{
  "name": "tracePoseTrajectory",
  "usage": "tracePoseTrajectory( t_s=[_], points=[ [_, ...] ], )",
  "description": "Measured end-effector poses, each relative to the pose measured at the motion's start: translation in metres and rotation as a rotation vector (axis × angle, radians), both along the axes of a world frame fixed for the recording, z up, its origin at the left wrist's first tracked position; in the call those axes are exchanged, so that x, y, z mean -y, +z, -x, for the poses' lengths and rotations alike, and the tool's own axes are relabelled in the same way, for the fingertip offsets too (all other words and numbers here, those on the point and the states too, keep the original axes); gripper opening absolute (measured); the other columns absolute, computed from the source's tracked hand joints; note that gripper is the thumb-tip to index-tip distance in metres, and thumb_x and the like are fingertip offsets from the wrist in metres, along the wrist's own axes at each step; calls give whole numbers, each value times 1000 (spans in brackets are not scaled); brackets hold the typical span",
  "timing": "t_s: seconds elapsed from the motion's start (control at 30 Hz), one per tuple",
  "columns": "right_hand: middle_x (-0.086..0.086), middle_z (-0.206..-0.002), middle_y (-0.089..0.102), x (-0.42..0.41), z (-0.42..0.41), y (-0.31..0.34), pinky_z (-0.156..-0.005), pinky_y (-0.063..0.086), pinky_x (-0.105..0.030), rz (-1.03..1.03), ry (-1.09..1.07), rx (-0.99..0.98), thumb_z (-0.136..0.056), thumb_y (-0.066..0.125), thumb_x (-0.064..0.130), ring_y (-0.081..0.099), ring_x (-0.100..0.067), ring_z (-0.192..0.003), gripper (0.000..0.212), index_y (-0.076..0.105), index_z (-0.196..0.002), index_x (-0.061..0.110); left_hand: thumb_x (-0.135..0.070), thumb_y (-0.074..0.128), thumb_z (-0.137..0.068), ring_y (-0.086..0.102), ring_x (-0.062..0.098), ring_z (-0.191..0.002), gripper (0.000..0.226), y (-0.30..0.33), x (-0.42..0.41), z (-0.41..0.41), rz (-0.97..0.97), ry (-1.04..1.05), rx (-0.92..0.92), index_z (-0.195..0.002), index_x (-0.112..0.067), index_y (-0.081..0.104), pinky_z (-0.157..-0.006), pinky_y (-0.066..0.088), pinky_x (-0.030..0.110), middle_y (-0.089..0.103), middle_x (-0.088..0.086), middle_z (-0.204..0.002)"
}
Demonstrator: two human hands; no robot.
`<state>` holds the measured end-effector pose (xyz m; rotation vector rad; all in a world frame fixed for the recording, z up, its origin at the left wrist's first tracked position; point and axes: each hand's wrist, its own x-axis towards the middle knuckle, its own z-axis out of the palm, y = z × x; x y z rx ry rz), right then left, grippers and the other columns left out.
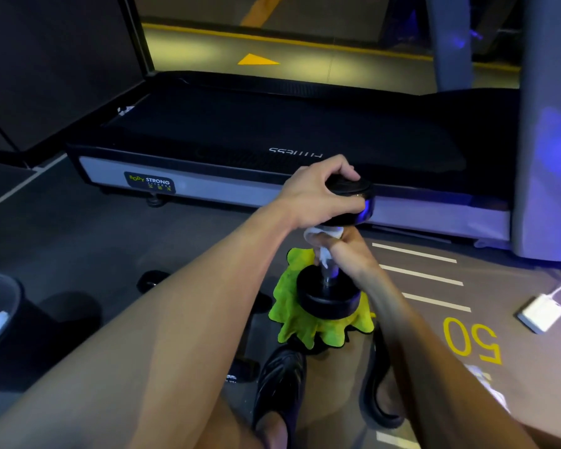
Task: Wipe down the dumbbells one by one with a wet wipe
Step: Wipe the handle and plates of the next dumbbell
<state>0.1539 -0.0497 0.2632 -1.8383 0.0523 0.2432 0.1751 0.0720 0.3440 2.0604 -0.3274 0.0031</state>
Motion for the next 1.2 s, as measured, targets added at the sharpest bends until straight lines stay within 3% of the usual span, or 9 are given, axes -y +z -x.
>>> tracePoseTrajectory(
  t_s=[0.1, 0.17, 0.4, 0.63, 0.73, 0.87, 0.97, 1.1, 1.2],
  points=[
    [-15, -115, 67, -11, 9, -7, -85, 50, -24, 110, -189, 143, -94, 70, 29, 66, -10, -95, 20, 70, -108, 14, -58, 69, -44, 65, 2, -116, 57, 2, 1, 0, -9, 10, -16, -98, -37, 70, -108, 48, 33, 67, -25, -117],
    [-16, -123, 53, -16, 14, -14, -103, 42, -36, 298, -301, 235, -95, 68, 36, 53, -29, -119, 34, 65, -115, 9, -58, 69, -44, 65, 2, -116, 59, 4, 1, 2, -14, 0, -19, -99, -36, 70, -107, 49, 32, 67, -26, -118],
    [0, -75, 59, -20, 36, -20, -72, 42, -36, -295, -510, 169, -95, 48, 34, 52, -18, -73, 24, 62, -85, 17, -58, 69, -45, 62, 3, -119, 56, 3, 1, 6, -23, 0, -15, -98, -38, 69, -107, 48, 30, 67, -26, -121],
    [-11, -70, 74, -9, -2, -25, -80, 50, -39, -201, -415, -274, -101, 32, 51, 68, -34, -83, 60, 69, -84, 7, -60, 67, -45, 60, 5, -121, 58, 4, 1, 6, -39, -11, -9, -99, -38, 68, -105, 47, 28, 68, -25, -121],
    [-18, -131, 65, -16, 22, -27, -100, 40, -36, -17, -455, -94, -107, 27, 33, 57, -32, -125, 49, 65, -126, 8, -58, 69, -44, 62, 3, -118, 58, 4, 1, 5, -20, -15, -12, -98, -36, 69, -105, 49, 30, 68, -25, -120],
    [4, -115, 64, -40, 72, -36, -91, 45, -33, 57, -405, 284, -107, 30, 30, 64, -14, -100, 39, 56, -136, 25, -58, 70, -45, 63, 5, -118, 56, 3, 1, 4, -19, -6, -17, -98, -38, 68, -105, 50, 35, 69, -21, -121],
    [-1, -144, 55, -37, 81, -47, -103, 44, -31, 110, -330, 226, -103, 29, 39, 59, -8, -117, 54, 37, -154, 24, -58, 69, -46, 61, 7, -120, 55, 3, 3, 4, -25, -1, -21, -97, -40, 67, -105, 50, 34, 69, -19, -122],
    [-3, -106, 64, -28, 86, -41, -72, 33, -22, 135, -398, 199, -106, 45, 24, 56, -15, -89, 43, 48, -148, 15, -59, 68, -45, 57, 6, -123, 55, 3, 3, 5, -36, -10, -25, -97, -42, 66, -101, 46, 22, 68, -22, -122],
    [5, -97, 68, -19, 79, -47, -74, 39, -28, 339, -385, 304, -100, 61, 22, 64, -23, -92, 19, 61, -117, 14, -58, 68, -44, 58, 6, -122, 54, 4, 7, 5, -36, -7, -21, -96, -42, 66, -100, 47, 23, 68, -22, -121]
  ],
)
